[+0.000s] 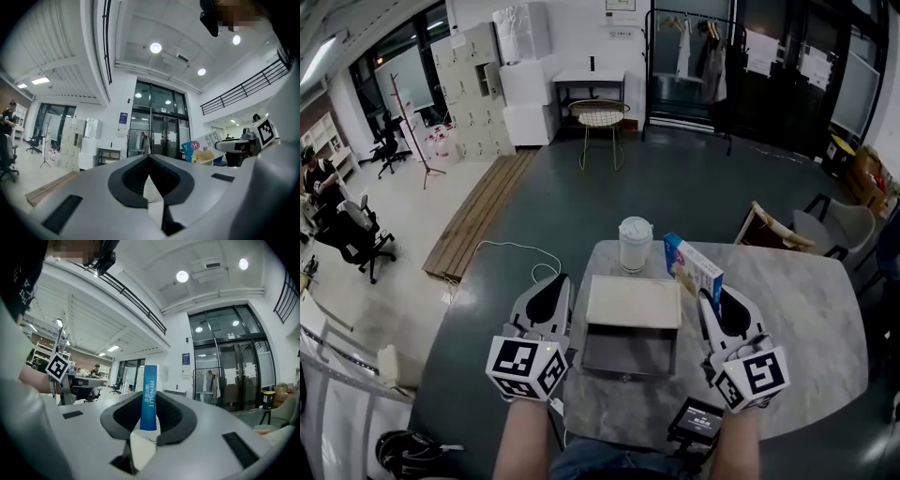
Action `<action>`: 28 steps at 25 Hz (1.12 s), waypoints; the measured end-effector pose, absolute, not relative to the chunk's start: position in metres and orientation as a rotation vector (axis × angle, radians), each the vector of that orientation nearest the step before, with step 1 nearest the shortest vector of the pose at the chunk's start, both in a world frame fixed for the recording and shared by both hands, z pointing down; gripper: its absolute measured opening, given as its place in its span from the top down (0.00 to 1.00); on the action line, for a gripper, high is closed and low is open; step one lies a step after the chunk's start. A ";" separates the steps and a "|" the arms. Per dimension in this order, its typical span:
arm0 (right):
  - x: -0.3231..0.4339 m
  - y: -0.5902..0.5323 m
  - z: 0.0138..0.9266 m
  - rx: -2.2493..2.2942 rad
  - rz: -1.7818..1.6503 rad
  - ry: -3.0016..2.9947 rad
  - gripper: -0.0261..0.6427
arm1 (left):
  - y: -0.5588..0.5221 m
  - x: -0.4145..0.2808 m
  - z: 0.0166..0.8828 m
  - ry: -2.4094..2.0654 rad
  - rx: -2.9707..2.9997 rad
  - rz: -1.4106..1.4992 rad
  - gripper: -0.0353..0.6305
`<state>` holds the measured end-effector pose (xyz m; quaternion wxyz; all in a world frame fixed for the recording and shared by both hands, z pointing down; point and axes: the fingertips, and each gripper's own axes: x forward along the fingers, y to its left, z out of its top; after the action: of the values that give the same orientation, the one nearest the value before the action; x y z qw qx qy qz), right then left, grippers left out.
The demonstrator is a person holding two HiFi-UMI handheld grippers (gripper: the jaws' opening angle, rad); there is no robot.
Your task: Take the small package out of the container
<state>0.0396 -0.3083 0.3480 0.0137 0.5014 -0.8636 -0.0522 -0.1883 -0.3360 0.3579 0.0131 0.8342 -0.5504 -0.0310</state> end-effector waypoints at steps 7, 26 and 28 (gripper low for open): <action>0.040 -0.292 0.337 1.547 -0.179 -2.679 0.82 | -0.322 -0.213 0.354 -1.762 2.544 -0.118 0.93; 0.039 -0.287 0.333 1.548 -0.125 -2.702 0.82 | -0.315 -0.203 0.335 -1.727 2.602 -0.066 0.93; 0.040 -0.288 0.335 1.556 -0.118 -2.702 0.82 | -0.316 -0.202 0.337 -1.720 2.609 -0.060 0.93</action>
<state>0.0400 -0.2880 0.3350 0.0105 0.4986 -0.8659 -0.0377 -0.2015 -0.3163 0.3366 0.0080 0.8347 -0.5504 -0.0192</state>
